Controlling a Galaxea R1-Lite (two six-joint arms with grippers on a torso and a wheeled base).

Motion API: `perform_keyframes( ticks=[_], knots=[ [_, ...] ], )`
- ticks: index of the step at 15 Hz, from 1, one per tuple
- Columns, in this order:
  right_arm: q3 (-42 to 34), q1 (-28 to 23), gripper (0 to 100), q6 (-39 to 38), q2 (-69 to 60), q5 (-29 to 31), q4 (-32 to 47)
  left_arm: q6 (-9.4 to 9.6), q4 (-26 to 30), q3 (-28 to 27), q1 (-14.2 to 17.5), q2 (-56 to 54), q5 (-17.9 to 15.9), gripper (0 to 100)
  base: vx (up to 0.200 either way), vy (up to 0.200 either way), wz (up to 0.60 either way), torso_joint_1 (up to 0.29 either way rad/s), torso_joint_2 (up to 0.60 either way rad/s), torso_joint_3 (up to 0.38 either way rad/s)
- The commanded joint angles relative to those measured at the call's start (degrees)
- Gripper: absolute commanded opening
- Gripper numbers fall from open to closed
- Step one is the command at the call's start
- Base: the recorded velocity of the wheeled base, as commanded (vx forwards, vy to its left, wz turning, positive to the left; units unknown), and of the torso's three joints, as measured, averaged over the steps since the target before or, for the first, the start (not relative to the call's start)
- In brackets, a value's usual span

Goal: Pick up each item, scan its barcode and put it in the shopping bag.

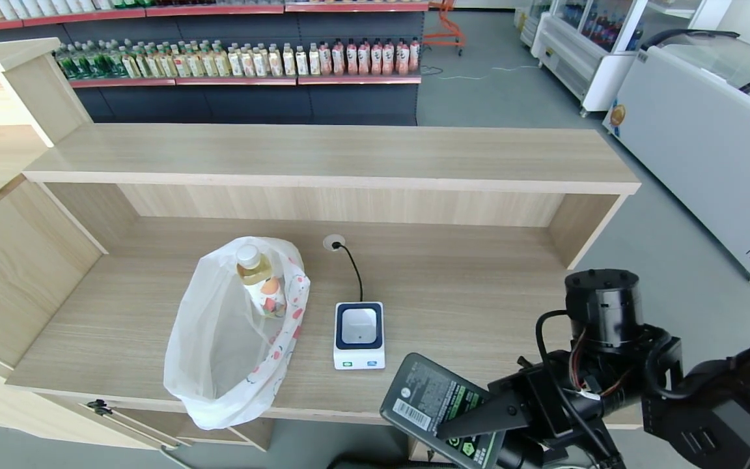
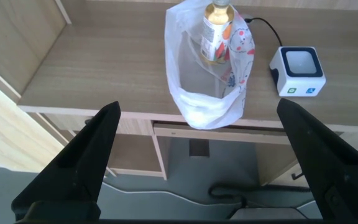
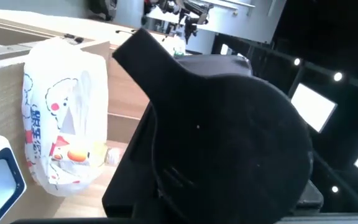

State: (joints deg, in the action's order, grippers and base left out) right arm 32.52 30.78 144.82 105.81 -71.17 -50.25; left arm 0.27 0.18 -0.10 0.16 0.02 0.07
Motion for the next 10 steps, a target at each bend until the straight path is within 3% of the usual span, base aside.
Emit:
perform_keyframes(
  ticks=[1,10],
  knots=[
    [1.93,0.24,0,0.46,2.82,-0.11,0.06,0.0,-0.01,0.01,0.02,-0.02,0.01,100,0.0,0.0,0.0,0.0,0.0,0.0],
    [11.68,1.91,0,0.37,11.96,-0.02,0.15,0.0,-0.01,0.01,0.02,-0.02,0.01,100,0.0,0.0,0.0,0.0,0.0,0.0]
  ],
)
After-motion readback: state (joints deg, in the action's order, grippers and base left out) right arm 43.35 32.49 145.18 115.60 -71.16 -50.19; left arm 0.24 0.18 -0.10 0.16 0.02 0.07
